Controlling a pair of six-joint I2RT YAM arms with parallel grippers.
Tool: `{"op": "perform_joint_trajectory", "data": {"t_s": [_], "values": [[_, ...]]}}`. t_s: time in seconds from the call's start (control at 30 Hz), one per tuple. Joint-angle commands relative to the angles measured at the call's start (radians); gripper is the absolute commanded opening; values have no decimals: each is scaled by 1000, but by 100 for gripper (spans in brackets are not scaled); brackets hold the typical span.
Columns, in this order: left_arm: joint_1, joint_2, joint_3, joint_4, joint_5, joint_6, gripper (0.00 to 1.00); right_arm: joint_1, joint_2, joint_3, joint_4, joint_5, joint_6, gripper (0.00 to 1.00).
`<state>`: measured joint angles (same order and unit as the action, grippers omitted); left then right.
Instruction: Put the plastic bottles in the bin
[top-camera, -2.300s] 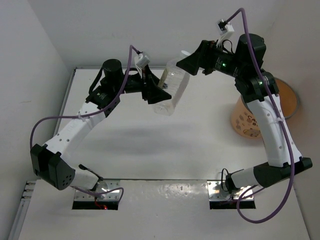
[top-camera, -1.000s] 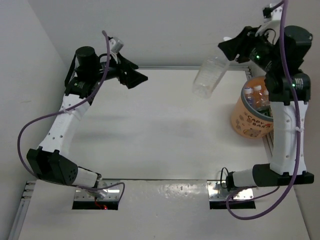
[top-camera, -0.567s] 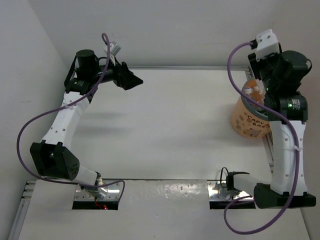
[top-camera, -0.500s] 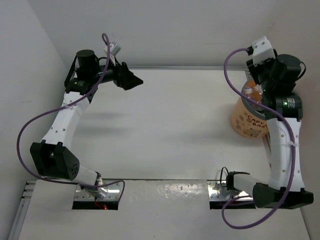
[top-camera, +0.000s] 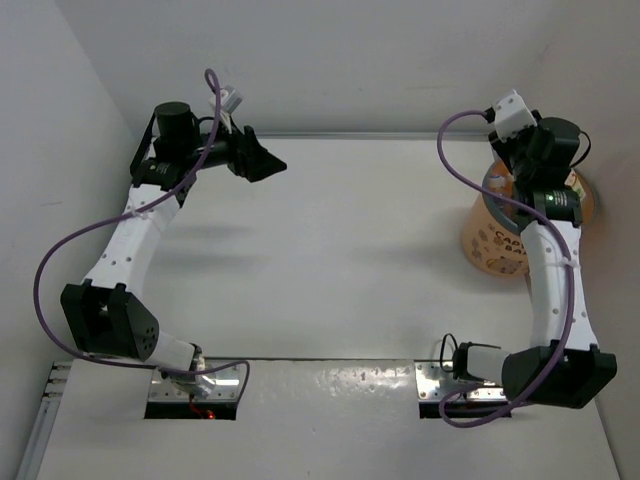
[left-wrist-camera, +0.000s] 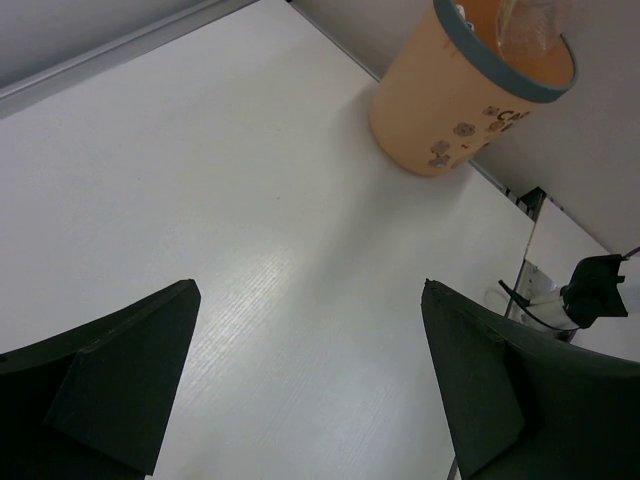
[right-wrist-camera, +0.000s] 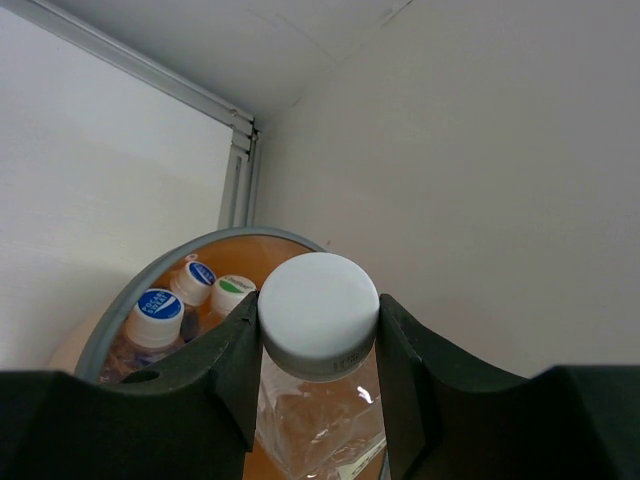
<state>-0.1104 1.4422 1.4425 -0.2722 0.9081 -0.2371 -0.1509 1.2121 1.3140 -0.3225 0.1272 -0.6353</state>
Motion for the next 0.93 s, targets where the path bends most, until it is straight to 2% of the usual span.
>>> {"op": "perform_joint_trajectory", "data": {"t_s": [0.0,0.1,0.17,0.2,0.27,0.3,0.37,0.4,0.57,0.63,0.7,0.8,0.9], "values": [[-3,-25,-10,21,-3,-2,100,-13,32,-10,97,-4,-37,19],[-3,-25,-10,21,-14,-2,100,-13,59,2,77,-11,-49,29],[-3,-25,-20,11,-14,7,100,-16,81,8,69,-37,-49,41],[-3,-25,-21,11,-37,7,100,-16,73,17,39,-23,-44,57],[-3,-25,-30,2,-60,25,100,-18,83,42,-13,-40,-18,72],[-3,-25,-30,-19,-90,25,100,-18,92,71,-53,-40,18,84],[-3,-25,-30,-42,-129,48,100,-13,107,125,-160,-52,104,89],[-3,-25,-30,-70,-176,68,100,-13,122,246,-247,-95,191,100],[-3,-14,22,-182,-363,131,100,-1,149,566,-470,-169,342,100],[-3,-14,42,-243,-458,145,100,-3,144,632,-539,-211,397,100],[-3,-25,42,-269,-500,166,100,-1,112,649,-579,-242,468,100],[20,-98,-42,-269,-537,191,100,-3,17,581,-595,-296,539,100],[40,-169,-105,-269,-549,200,100,-3,-103,420,-583,-327,591,100]]}}
